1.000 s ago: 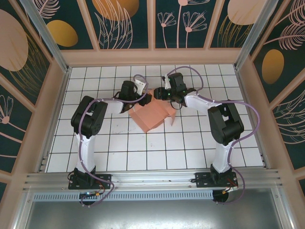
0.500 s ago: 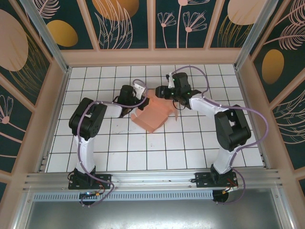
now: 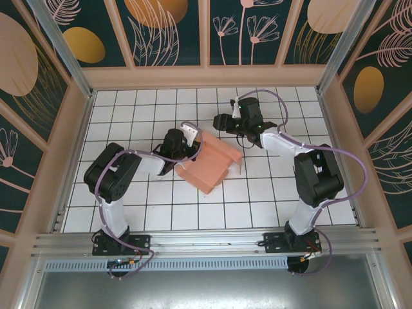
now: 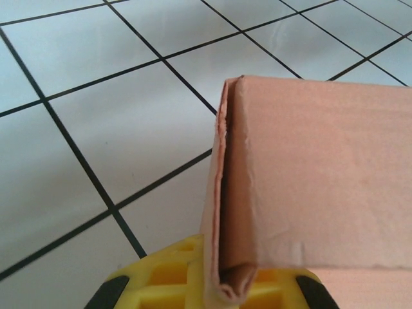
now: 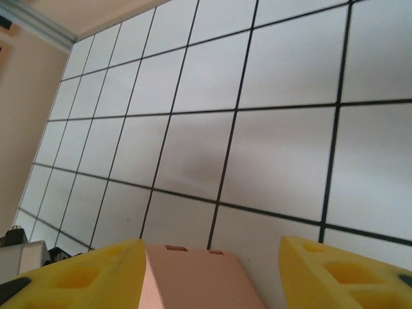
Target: Fold the paper box
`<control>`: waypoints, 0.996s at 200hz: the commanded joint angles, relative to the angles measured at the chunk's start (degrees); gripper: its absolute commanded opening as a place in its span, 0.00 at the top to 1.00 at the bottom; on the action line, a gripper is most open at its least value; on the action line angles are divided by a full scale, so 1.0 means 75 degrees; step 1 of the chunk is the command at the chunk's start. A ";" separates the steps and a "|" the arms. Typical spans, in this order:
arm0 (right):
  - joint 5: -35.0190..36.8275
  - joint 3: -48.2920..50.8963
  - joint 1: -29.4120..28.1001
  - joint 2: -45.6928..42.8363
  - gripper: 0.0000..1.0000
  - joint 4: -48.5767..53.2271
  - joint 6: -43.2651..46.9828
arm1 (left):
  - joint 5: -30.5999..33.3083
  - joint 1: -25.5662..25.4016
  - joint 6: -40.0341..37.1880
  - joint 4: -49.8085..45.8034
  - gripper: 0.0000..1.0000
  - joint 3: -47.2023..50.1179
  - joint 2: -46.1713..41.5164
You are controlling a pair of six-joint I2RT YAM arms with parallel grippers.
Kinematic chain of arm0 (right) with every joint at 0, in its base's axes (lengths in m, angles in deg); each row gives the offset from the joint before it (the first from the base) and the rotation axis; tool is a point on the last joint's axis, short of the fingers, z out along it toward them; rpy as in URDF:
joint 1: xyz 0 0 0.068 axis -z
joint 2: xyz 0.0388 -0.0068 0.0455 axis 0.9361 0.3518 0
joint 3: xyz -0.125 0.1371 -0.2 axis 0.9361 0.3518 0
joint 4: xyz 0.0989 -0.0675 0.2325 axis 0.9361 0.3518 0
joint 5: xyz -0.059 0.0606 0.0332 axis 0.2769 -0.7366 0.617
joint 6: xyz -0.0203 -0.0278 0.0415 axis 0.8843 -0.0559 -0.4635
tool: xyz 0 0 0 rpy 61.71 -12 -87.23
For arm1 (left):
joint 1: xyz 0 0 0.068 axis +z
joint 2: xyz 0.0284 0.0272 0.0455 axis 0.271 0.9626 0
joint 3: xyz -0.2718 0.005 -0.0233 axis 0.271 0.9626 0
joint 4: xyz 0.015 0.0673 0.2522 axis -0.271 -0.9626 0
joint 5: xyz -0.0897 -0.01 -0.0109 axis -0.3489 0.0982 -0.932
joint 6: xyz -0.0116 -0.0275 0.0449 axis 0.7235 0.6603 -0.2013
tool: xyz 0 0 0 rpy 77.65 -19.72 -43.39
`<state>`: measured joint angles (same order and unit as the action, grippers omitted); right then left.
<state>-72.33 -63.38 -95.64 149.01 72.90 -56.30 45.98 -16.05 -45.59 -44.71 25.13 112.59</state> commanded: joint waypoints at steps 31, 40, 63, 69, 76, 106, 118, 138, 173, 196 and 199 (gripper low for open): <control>-0.1302 0.0025 -0.0410 0.0103 0.39 -0.0298 -0.0096 | 0.0905 -0.0059 0.0053 0.0654 1.00 0.1015 -0.0945; -0.1318 -0.0029 -0.0460 0.0243 0.39 -0.0330 -0.0029 | 0.0888 -0.0064 -0.0071 0.0643 0.99 0.1130 -0.0987; -0.1424 -0.0020 -0.0601 0.0582 0.39 -0.0672 0.0141 | 0.0716 -0.0081 -0.0210 0.1250 0.99 0.1706 -0.1106; -0.1402 -0.0030 -0.0636 0.0665 0.39 -0.0724 0.0197 | 0.0693 -0.0087 -0.0220 0.1445 0.99 0.1858 -0.1091; -0.1377 -0.0053 -0.0638 0.0780 0.39 -0.0742 0.0214 | 0.0697 -0.0082 -0.0243 0.1582 0.98 0.1952 -0.1044; -0.1425 0.0043 -0.0847 0.0965 0.39 -0.0905 0.0136 | 0.0793 -0.0119 -0.0369 0.1477 0.97 0.1995 -0.0974; -0.1372 0.0042 -0.0940 0.1048 0.40 -0.0923 0.0117 | 0.0807 -0.0132 -0.0512 0.1545 0.97 0.2004 -0.0903; -0.1447 -0.0078 -0.1031 0.1205 0.40 -0.0863 -0.0010 | 0.0746 -0.0121 -0.0702 0.1435 0.96 0.1872 -0.0703; -0.1506 0.0050 -0.1162 0.1208 0.40 -0.1111 -0.0157 | 0.0703 -0.0123 -0.0626 0.1407 0.96 0.1691 -0.0485; -0.1483 0.0113 -0.1146 0.1333 0.44 -0.0978 -0.0160 | 0.0710 -0.0126 -0.0510 0.1415 0.94 0.1668 -0.0544; -0.1476 0.0129 -0.1151 0.1345 0.45 -0.0997 -0.0155 | 0.0725 -0.0128 -0.0515 0.1416 0.94 0.1673 -0.0560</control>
<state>-82.73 -63.22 -104.08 157.53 66.72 -56.65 51.21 -16.55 -49.31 -34.72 38.39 107.65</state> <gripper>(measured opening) 0.569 0.056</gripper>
